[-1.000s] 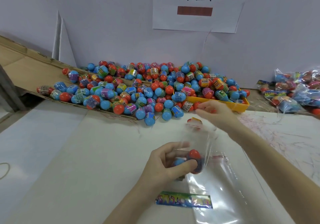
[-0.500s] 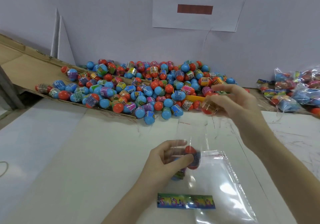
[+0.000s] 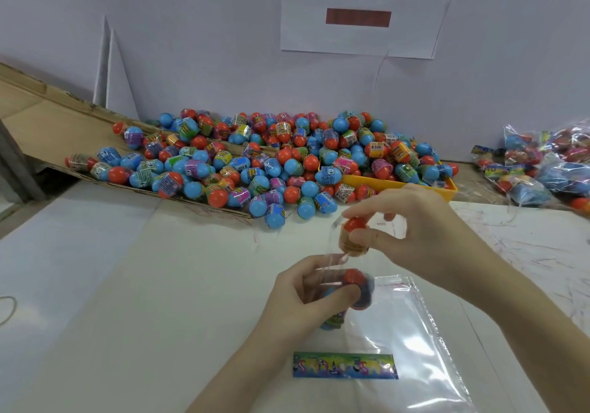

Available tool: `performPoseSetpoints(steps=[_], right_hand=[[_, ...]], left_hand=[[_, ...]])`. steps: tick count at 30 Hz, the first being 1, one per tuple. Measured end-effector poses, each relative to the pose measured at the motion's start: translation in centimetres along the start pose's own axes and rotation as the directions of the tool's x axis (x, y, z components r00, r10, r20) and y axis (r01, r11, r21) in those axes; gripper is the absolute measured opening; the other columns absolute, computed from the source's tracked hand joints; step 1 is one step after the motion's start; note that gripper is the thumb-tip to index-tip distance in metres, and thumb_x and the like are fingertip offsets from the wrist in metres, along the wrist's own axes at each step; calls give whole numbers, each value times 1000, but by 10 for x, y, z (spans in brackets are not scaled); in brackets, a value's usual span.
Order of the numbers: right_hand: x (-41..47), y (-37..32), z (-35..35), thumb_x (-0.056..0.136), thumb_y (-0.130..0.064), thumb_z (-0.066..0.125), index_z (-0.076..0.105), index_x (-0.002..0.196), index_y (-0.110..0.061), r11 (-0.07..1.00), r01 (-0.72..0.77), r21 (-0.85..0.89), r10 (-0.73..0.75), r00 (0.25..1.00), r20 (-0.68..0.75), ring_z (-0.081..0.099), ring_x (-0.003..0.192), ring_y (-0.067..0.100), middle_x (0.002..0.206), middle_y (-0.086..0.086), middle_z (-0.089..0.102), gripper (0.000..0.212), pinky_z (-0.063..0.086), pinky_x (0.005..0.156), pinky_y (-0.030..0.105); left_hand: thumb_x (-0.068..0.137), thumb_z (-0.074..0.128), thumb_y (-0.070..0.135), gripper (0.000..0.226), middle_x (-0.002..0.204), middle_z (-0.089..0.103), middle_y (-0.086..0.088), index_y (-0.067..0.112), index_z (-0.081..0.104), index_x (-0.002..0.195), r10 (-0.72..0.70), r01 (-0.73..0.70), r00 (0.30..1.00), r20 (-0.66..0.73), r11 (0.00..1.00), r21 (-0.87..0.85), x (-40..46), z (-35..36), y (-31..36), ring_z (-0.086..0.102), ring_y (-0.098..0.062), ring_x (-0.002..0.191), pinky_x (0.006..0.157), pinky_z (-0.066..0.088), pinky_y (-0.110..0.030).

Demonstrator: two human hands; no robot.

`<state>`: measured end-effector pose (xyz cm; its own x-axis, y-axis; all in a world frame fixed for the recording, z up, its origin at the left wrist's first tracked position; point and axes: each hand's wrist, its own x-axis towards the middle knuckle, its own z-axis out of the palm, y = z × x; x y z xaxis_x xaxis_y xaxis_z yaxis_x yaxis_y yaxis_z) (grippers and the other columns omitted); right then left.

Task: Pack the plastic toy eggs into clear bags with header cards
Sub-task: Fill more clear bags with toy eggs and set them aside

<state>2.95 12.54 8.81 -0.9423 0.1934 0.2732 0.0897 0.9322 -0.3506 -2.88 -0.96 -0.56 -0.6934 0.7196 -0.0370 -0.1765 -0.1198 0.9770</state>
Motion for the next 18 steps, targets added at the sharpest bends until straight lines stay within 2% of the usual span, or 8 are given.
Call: performPoseSetpoints(steps=[3,6,9,12,15,18], right_hand=[[0,0,-1,77,-32,65,69,95,-30,989,-2,148,-7,999,54,52,80,-4,79,-25,59,19,40,68,11],[1,2,1,70,-36,66,69,84,-26,970,-22,240,9,999,54,54,76,-12,76,-21,63,17,39,67,5],[2,3,5,68,-39,69,63,77,-33,984,-14,176,0,997,80,55,77,-12,74,-22,63,13,41,66,5],[2,3,6,68,-45,66,64,77,-33,991,3,134,-23,990,141,56,77,-7,74,-21,63,15,41,72,10],[2,2,6,68,-60,48,68,82,-30,995,25,92,-42,980,196,52,80,-1,77,-20,63,39,39,79,25],[0,3,11,59,-72,18,67,91,-34,998,64,26,-69,956,284,39,86,-4,87,-20,62,71,18,78,23]], left_hand=[[77,68,-1,25,87,75,2,16,65,95,17,-17,1000,23,1000,17,1,0,0,70,-9,76,61,52,-18],[77,69,0,22,84,75,4,14,65,92,23,-25,999,44,998,52,1,1,-1,71,-10,74,61,53,-18],[76,71,2,20,81,74,3,17,67,89,28,-30,999,35,997,73,1,1,-4,69,-10,72,62,54,-18],[76,71,4,14,72,72,-3,15,68,86,42,-43,999,20,997,71,1,0,-5,64,-11,61,57,52,-19],[75,72,6,10,63,68,-2,12,70,82,53,-55,998,24,996,63,1,0,-5,61,-10,54,54,49,-17],[73,74,12,11,68,71,3,16,70,83,24,-24,1000,7,998,62,0,1,-4,65,-3,60,55,48,-11]])
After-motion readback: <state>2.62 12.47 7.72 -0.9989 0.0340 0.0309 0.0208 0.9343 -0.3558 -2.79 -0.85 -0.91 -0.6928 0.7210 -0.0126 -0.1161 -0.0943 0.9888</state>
